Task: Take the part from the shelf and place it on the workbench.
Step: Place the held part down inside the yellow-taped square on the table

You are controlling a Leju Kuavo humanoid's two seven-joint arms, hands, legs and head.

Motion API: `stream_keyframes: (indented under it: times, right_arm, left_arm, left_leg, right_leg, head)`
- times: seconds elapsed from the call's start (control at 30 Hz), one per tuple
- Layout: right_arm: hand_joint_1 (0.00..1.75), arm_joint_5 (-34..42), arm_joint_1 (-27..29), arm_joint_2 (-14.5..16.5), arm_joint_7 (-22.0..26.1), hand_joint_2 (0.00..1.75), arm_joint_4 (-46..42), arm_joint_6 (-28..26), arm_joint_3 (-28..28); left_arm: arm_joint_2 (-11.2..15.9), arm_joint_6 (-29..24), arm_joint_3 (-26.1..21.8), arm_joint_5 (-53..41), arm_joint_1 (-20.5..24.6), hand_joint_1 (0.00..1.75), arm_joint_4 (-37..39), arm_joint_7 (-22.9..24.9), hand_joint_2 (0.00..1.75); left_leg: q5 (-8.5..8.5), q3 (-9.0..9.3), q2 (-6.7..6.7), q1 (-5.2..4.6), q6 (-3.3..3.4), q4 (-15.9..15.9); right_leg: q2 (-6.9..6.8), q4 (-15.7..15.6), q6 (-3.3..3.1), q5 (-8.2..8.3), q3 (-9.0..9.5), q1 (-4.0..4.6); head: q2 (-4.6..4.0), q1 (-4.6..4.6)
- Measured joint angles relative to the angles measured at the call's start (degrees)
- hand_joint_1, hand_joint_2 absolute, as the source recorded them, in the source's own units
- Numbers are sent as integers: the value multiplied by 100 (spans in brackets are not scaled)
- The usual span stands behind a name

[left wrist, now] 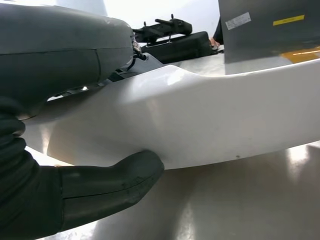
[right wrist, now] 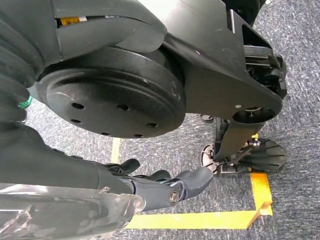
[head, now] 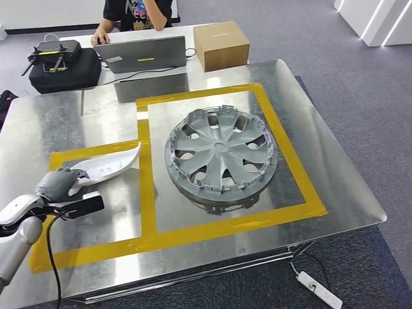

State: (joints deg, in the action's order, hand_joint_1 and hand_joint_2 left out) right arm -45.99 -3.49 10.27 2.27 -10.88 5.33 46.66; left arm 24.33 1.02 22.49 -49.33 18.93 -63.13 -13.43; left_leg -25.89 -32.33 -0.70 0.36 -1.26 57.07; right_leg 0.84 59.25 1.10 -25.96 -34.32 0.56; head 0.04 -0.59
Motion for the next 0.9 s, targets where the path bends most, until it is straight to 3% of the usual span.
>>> stream_keyframes:
  times: [0.13,0.73,0.87,0.9]
  right_arm:
    - [0,0,-1,0,-8,0,0,0,6]
    - [0,-7,-1,0,-8,0,0,4,33]
    - [0,-9,-1,0,-13,0,0,4,36]
    - [0,-10,0,0,-15,0,0,4,41]
  left_arm:
    - [4,-77,115,106,140,0,204,1,175]
    - [4,-132,333,376,258,0,413,-102,175]
    - [6,-108,354,477,256,0,418,-189,0]
    - [7,-101,362,548,246,0,415,-240,0]
  left_leg:
    - [3,0,0,0,-3,0]
    - [6,0,0,0,-7,0]
    - [8,0,0,0,-7,0]
    - [8,0,0,0,-7,0]
  right_leg:
    - [0,0,-2,2,0,0]
    - [1,0,-6,5,-1,0]
    - [1,0,-8,7,-1,0]
    - [2,0,-8,7,-1,0]
  head:
    - [0,-1]
    - [0,-1]
    - [0,-1]
    - [0,-1]
